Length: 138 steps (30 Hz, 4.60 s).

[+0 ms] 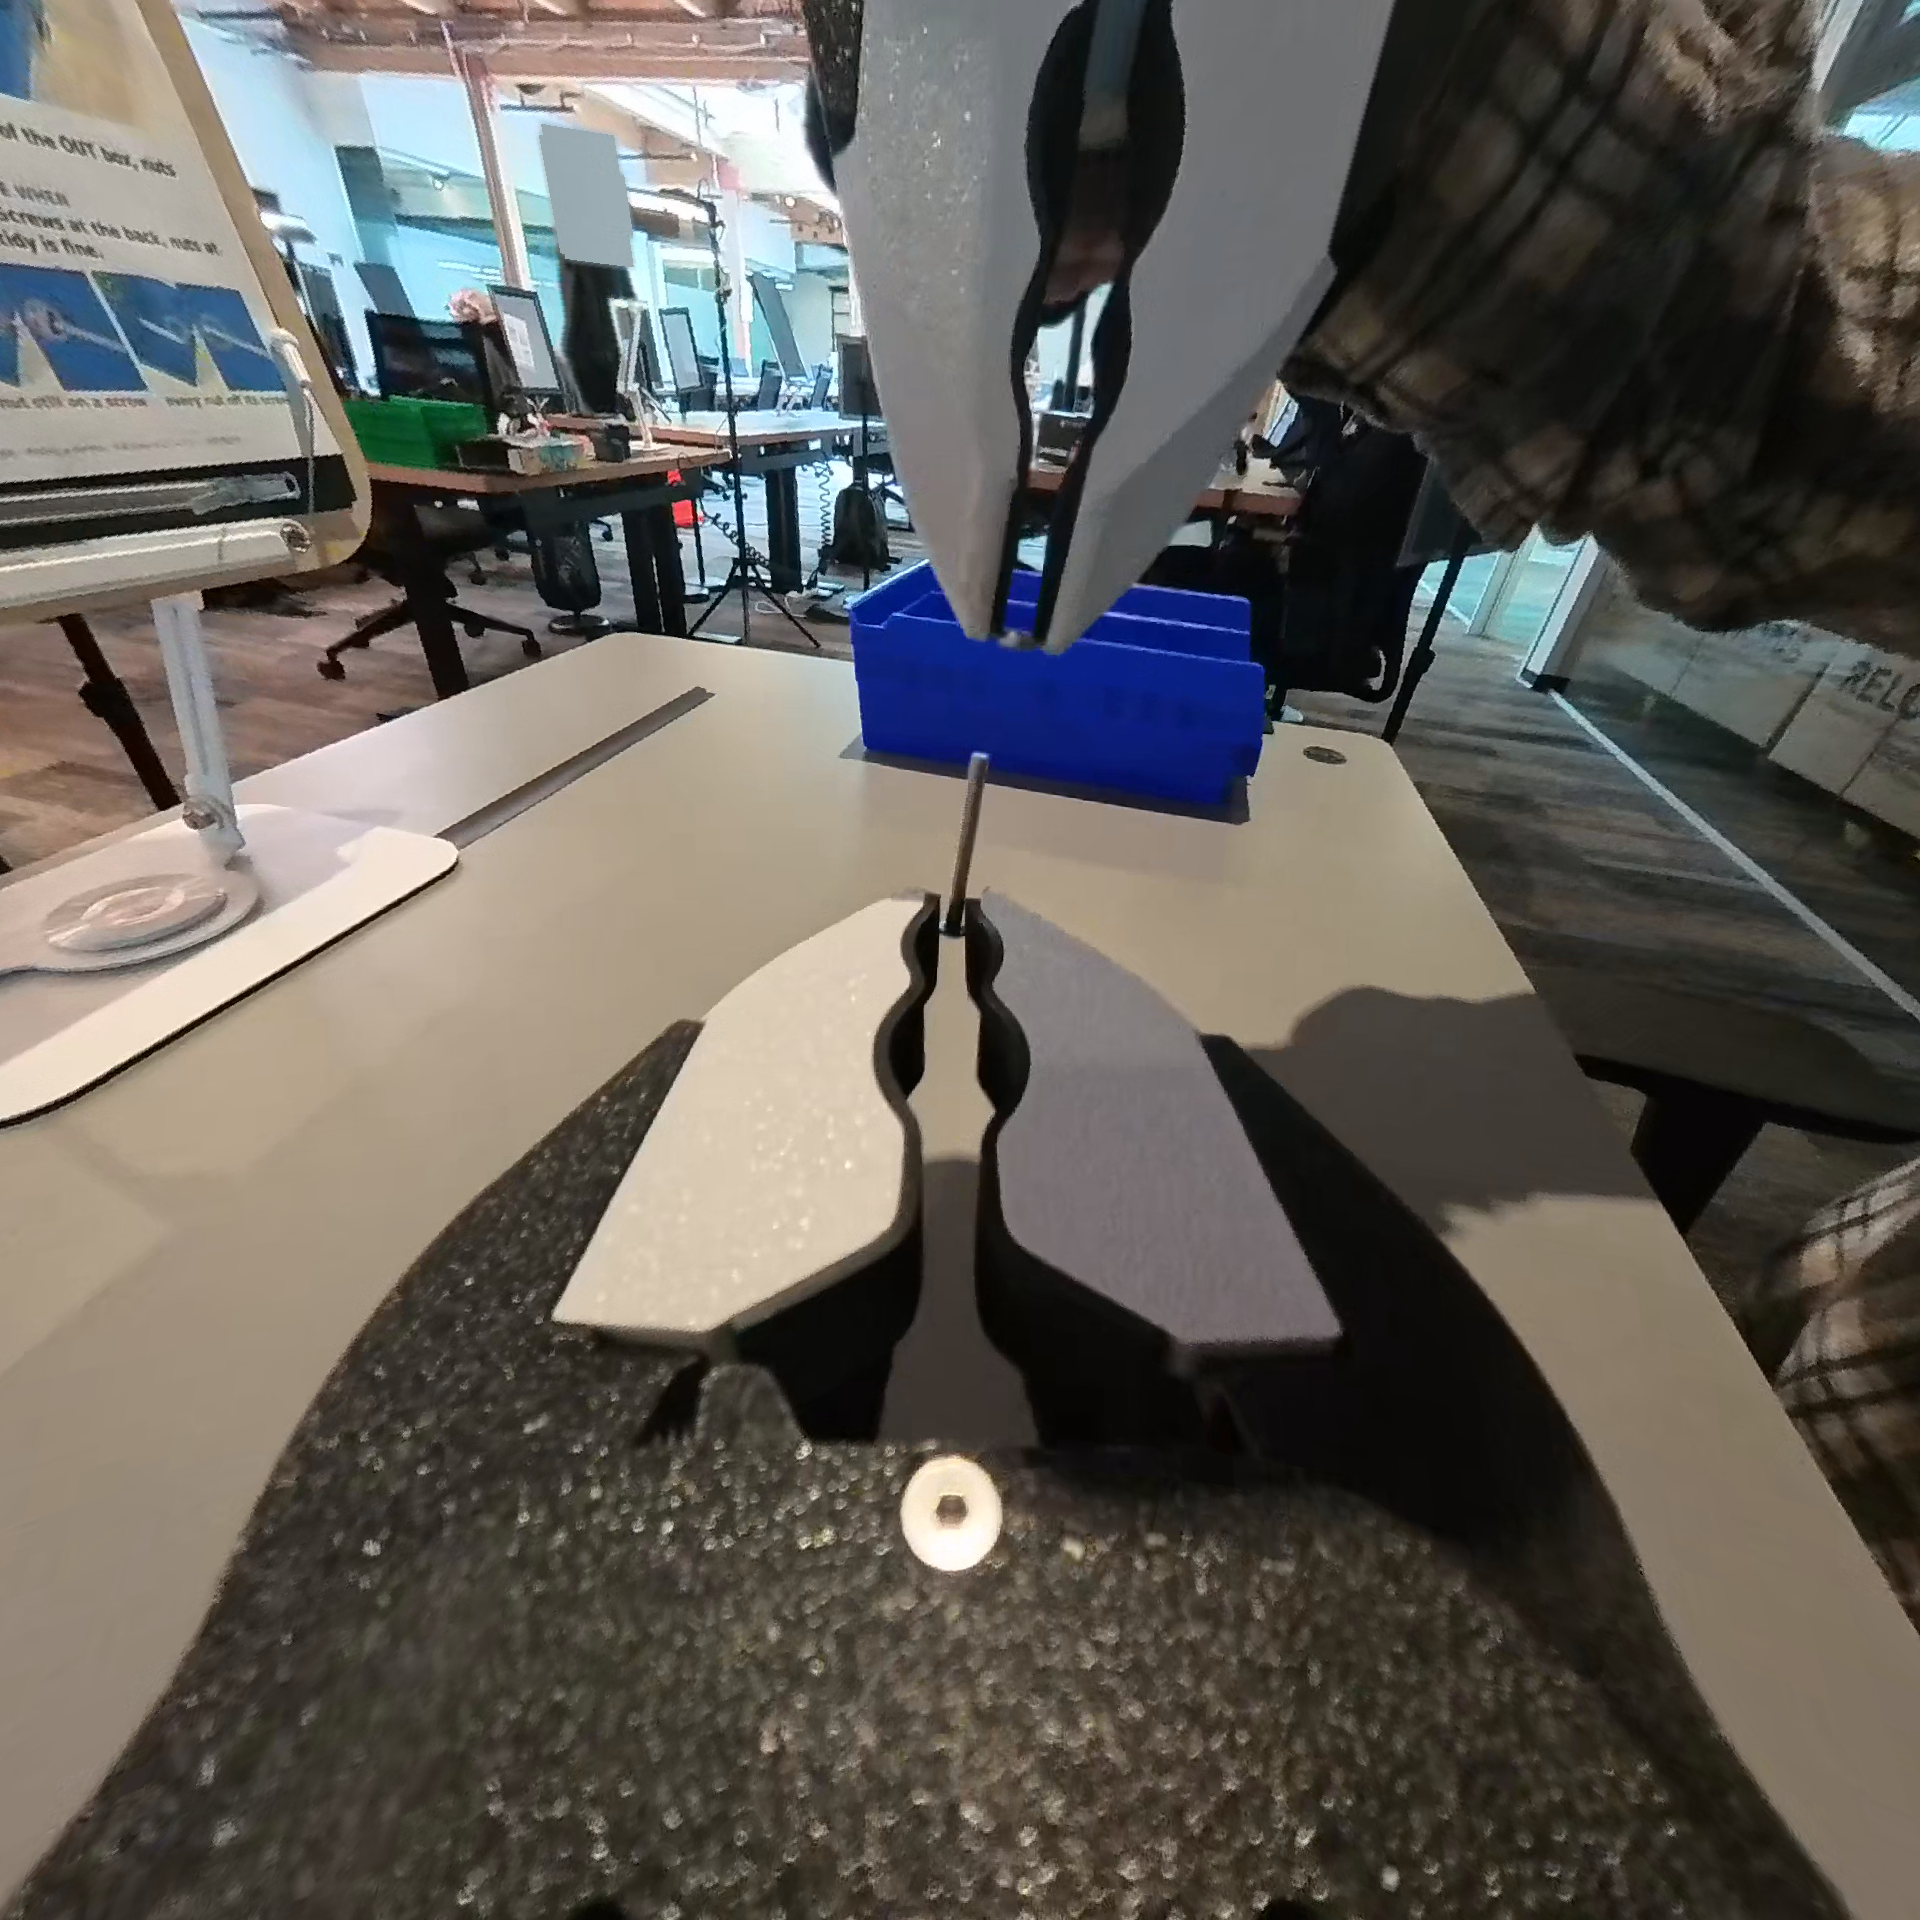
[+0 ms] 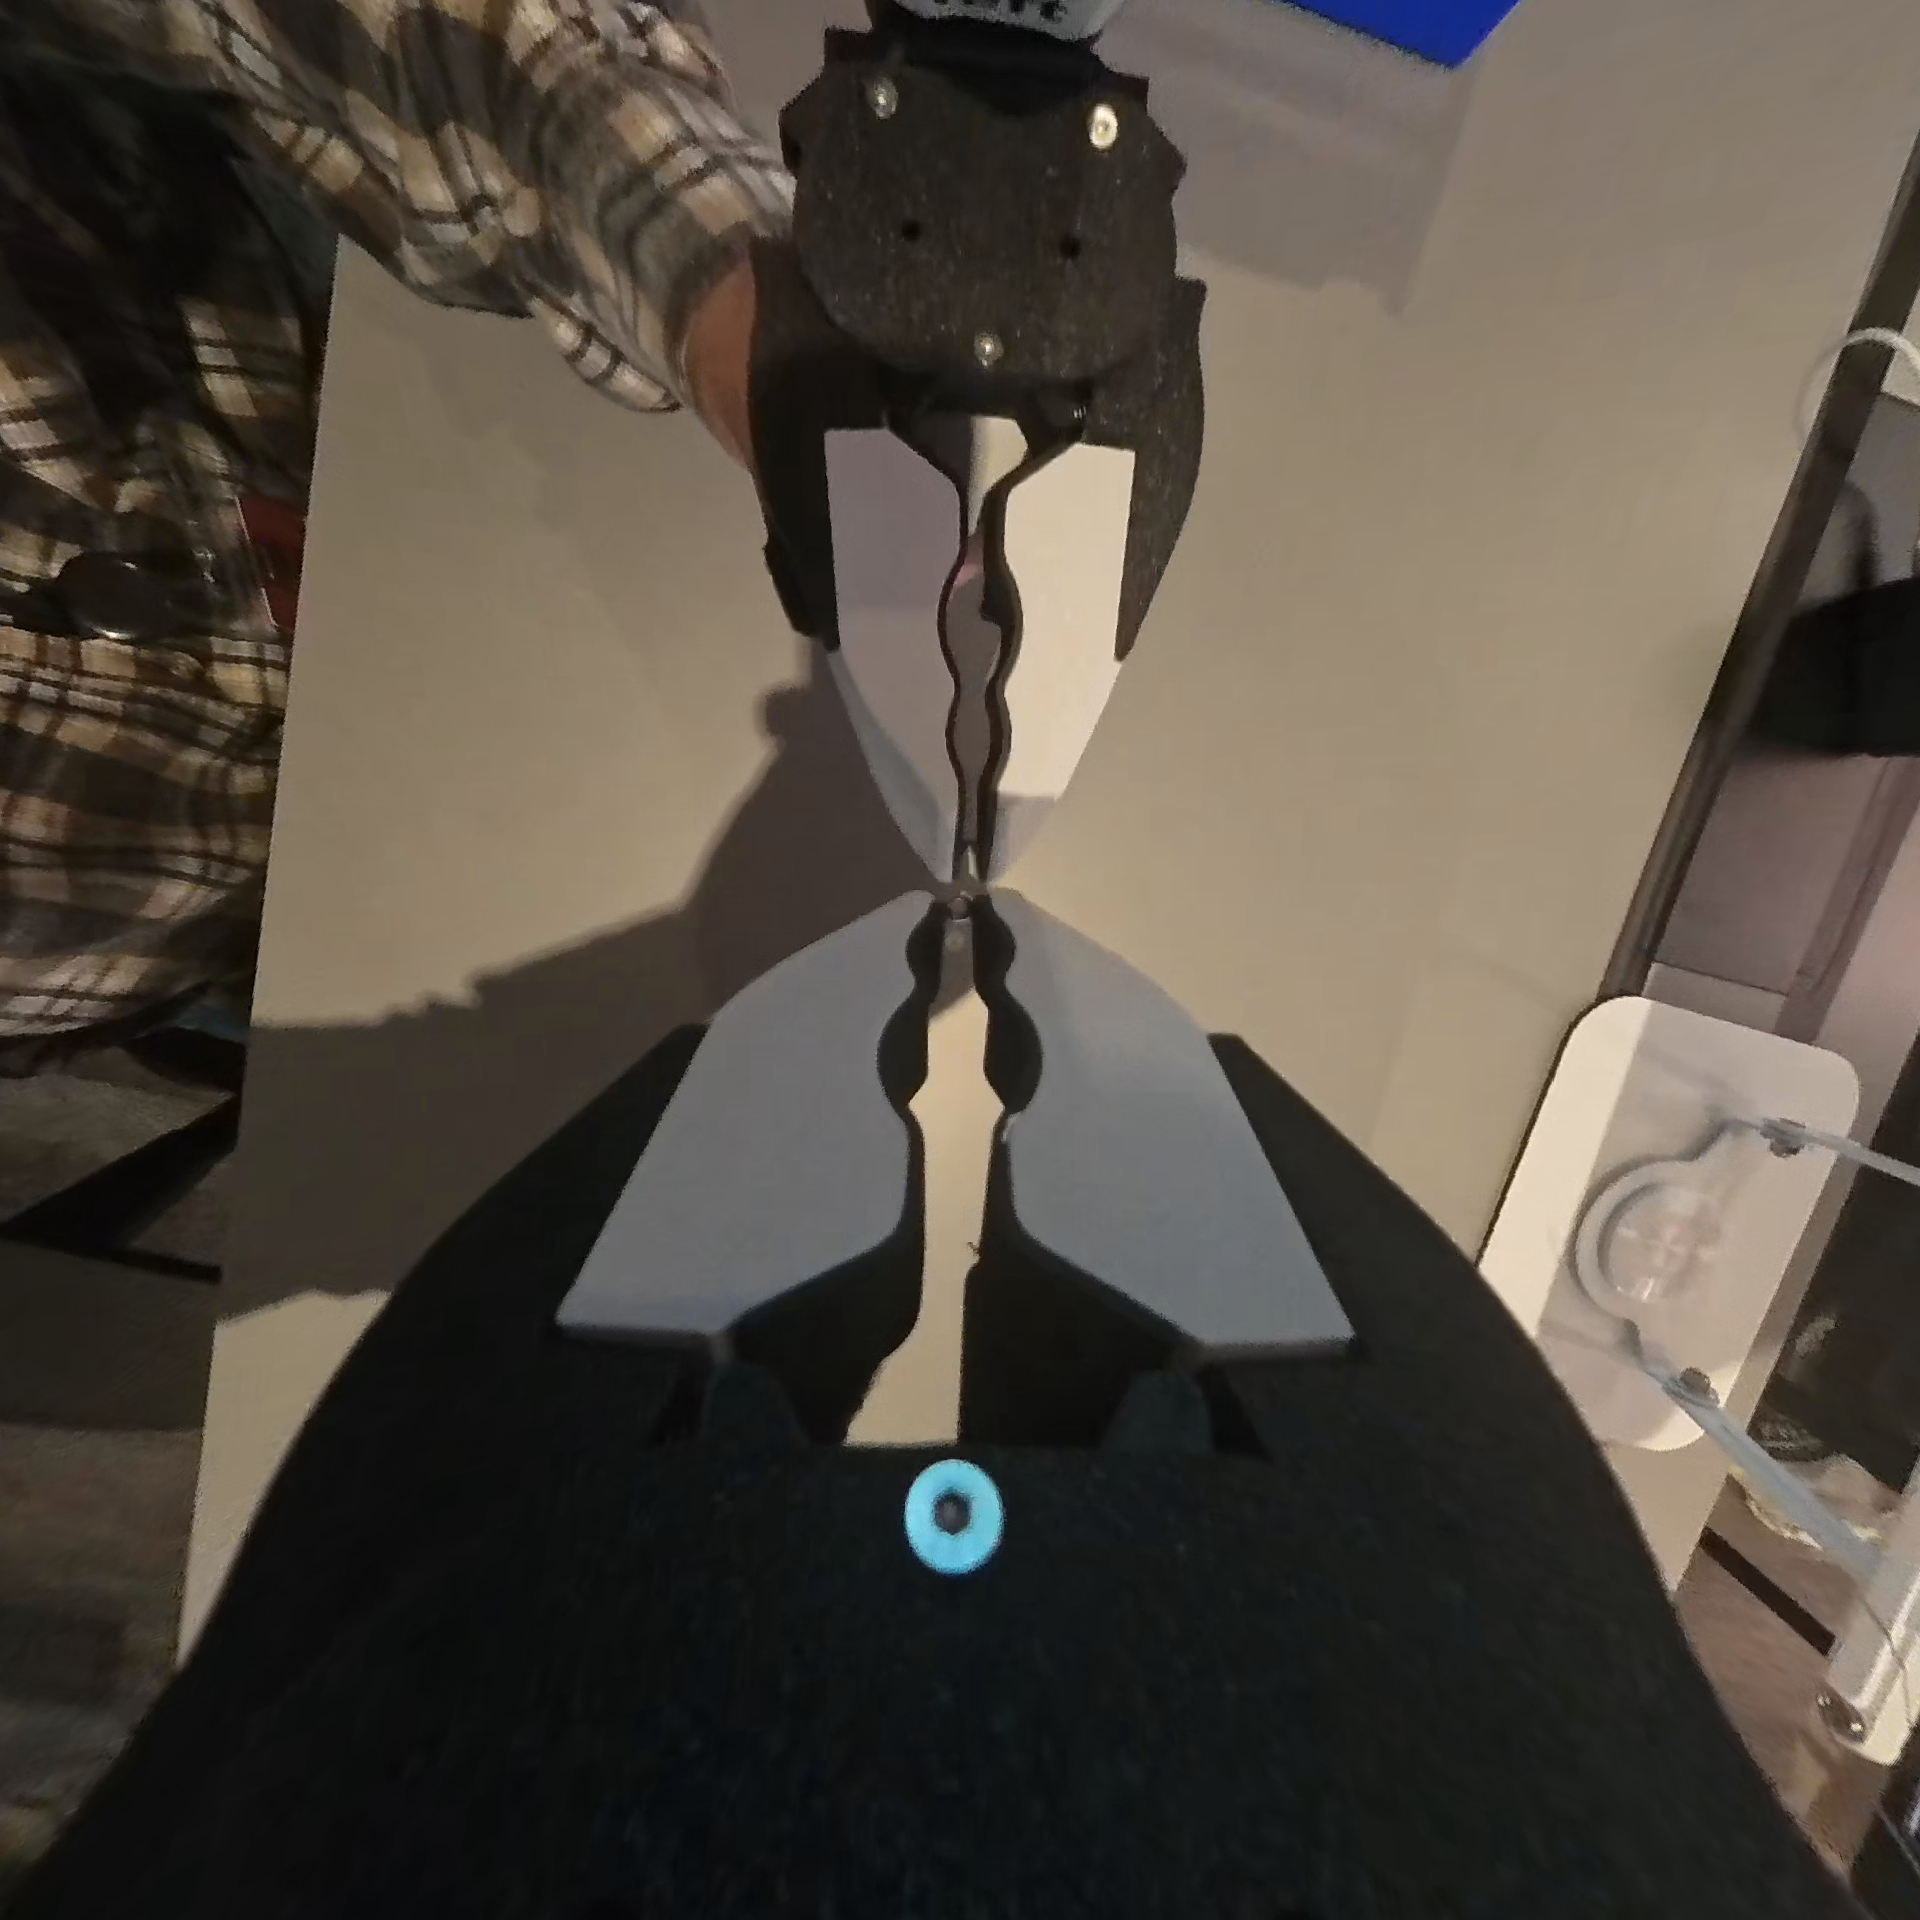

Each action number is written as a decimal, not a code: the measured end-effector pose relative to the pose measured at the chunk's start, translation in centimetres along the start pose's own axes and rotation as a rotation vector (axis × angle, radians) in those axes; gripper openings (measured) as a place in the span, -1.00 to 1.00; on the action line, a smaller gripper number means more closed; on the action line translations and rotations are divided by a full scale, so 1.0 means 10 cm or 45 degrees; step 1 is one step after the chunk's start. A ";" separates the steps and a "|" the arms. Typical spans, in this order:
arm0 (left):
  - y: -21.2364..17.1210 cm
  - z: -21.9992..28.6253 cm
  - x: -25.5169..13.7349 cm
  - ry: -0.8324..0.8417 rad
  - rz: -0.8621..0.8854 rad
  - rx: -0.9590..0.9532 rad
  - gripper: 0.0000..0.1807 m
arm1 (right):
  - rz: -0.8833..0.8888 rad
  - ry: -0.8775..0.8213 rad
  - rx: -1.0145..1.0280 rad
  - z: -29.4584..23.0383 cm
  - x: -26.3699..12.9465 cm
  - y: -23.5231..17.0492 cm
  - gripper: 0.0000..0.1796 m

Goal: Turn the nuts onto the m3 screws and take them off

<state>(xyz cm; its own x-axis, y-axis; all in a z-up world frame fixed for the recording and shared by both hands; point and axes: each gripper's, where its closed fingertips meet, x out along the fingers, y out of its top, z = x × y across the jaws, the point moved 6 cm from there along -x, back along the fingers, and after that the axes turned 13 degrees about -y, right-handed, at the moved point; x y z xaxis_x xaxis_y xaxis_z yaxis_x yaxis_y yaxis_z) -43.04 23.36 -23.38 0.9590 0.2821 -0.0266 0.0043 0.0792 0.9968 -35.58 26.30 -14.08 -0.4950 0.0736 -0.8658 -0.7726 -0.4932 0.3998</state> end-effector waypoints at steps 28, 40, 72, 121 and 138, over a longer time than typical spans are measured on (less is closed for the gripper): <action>0.01 -0.01 0.00 -0.005 0.017 -0.013 -0.96 | -0.021 0.026 -0.031 0.01 0.17 -0.02 -0.94; -0.01 -0.02 0.01 0.017 -0.011 -0.010 -0.96 | -0.068 0.021 -0.021 0.02 0.20 -0.03 -0.94; 0.04 -0.02 -0.01 0.017 0.017 -0.001 -0.96 | -0.089 0.044 0.096 0.05 0.22 -0.04 -0.91; 0.04 -0.01 -0.04 -0.048 0.086 -0.038 -0.96 | 1.418 -0.049 0.528 -0.16 0.39 -0.37 -0.72; 0.06 0.00 -0.05 -0.046 0.089 -0.027 -0.96 | 1.392 -0.019 0.542 -0.12 0.48 -0.34 -0.81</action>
<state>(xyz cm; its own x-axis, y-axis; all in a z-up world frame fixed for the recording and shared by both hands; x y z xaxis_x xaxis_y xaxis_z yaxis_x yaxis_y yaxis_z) -43.50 23.30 -22.76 0.9663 0.2532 0.0462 -0.0688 0.0811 0.9943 -34.85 27.34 -19.94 -0.9802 -0.1978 0.0031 -0.0027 0.0292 0.9996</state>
